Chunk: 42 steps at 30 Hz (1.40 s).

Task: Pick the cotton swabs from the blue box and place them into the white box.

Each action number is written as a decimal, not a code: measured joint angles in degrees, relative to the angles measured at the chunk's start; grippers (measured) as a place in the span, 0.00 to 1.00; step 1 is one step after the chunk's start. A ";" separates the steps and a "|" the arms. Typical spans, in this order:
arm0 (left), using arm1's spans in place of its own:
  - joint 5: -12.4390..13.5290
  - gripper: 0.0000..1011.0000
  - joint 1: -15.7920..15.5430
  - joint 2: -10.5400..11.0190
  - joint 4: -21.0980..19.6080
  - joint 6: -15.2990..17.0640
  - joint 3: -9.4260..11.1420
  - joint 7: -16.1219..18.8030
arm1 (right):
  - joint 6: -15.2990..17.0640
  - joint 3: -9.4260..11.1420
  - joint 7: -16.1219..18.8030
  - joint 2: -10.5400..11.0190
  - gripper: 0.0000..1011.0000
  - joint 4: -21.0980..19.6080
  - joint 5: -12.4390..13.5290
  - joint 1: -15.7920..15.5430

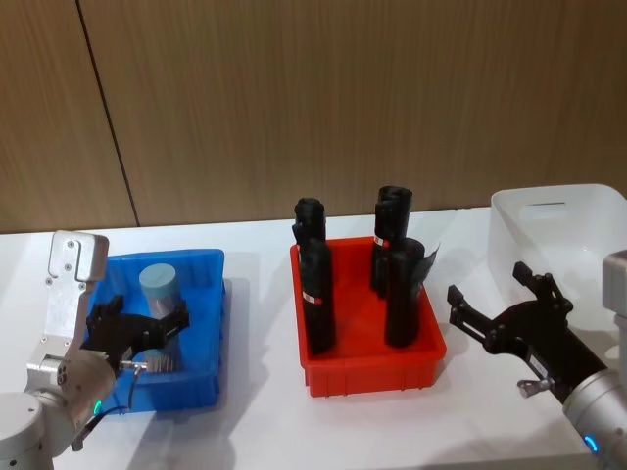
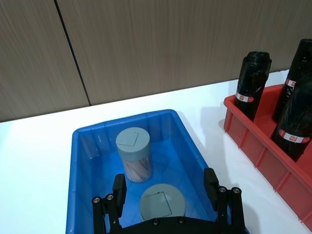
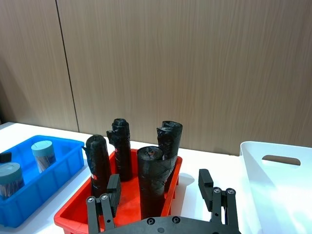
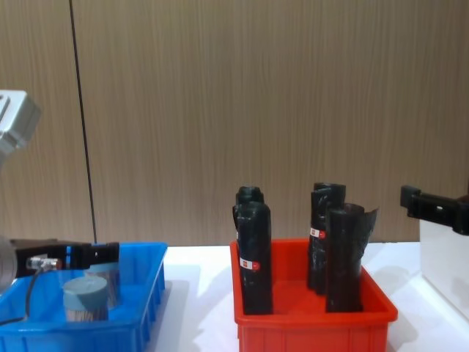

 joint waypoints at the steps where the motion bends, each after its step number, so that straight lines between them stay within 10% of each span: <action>1: -0.02 0.99 -0.02 0.00 0.20 0.10 -0.03 -0.12 | 0.00 0.00 0.00 0.00 0.99 0.00 0.00 0.00; 32: 1.86 0.99 -3.38 -1.67 9.78 -0.37 -0.06 -6.74 | 0.00 0.00 0.00 0.00 0.99 0.00 0.00 0.00; 42: 2.64 0.78 -4.90 -2.46 12.67 -1.36 0.15 -9.12 | 0.00 0.00 0.00 0.00 0.99 0.00 0.00 0.00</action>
